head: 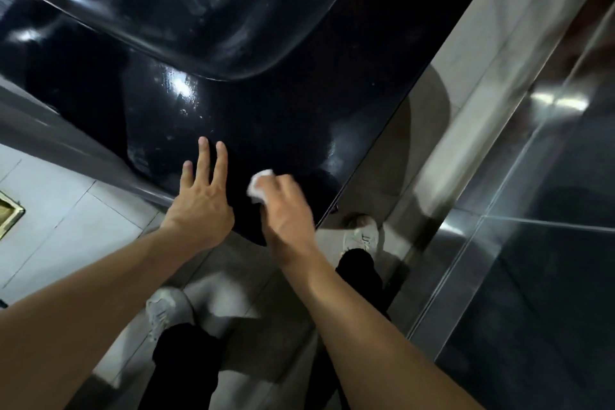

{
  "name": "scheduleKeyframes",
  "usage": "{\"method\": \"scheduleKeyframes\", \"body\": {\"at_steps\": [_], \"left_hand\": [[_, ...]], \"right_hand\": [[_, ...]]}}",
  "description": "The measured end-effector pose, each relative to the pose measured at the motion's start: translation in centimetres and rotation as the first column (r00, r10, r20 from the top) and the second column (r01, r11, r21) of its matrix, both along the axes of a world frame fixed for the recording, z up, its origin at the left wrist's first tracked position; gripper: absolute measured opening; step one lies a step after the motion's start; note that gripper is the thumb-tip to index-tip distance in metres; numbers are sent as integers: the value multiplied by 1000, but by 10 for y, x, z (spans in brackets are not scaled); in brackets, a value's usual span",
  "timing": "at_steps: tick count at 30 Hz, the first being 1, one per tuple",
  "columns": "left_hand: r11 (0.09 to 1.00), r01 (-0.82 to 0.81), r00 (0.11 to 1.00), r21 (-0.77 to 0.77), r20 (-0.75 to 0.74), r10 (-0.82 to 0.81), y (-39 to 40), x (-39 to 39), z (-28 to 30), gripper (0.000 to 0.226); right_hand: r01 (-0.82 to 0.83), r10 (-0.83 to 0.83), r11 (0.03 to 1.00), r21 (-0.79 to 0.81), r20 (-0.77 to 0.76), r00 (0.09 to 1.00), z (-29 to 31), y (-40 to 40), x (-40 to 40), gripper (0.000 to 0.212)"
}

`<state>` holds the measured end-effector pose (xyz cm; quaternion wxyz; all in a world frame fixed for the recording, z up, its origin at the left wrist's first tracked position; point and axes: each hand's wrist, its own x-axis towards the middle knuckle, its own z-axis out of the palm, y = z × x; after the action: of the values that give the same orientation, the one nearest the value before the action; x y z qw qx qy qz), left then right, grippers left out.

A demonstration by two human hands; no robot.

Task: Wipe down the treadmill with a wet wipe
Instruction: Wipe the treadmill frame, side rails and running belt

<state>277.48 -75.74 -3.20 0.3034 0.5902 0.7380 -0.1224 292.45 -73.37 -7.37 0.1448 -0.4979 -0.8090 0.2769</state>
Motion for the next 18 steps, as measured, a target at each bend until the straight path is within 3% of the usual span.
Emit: {"method": "scheduleKeyframes", "body": {"at_steps": [2, 3, 8, 10, 12, 15, 16, 18], "left_hand": [[1000, -20, 999, 6, 32, 20, 1, -4, -1, 82], [997, -70, 996, 26, 54, 69, 1, -6, 0, 84], [974, -189, 980, 127, 88, 178, 8, -12, 6, 80], [967, -149, 987, 208, 84, 134, 19, -11, 5, 78], [957, -96, 995, 272, 64, 82, 32, -13, 1, 77], [955, -41, 997, 294, 68, 22, 44, -13, -3, 70], [956, -47, 997, 291, 78, 25, 46, -10, 0, 66], [954, -75, 994, 292, 103, 46, 50, -8, 9, 60]], "right_hand": [[-148, 147, 984, 100, 16, 989, -4, 16, -15, 20], [-128, 128, 982, 138, 9, 992, -6, 32, -20, 20], [314, -300, 939, 143, -117, 947, 9, 159, -27, 29], [383, -370, 913, 137, -116, 922, 11, 178, -35, 31], [260, -242, 947, 187, -115, 964, 8, 160, -49, 26], [-151, 161, 976, 156, -53, 986, 5, 99, -52, 29], [-192, 199, 974, 117, -48, 979, 7, 92, -45, 33], [-104, 110, 981, 162, -27, 994, 3, 110, -29, 28]]}}
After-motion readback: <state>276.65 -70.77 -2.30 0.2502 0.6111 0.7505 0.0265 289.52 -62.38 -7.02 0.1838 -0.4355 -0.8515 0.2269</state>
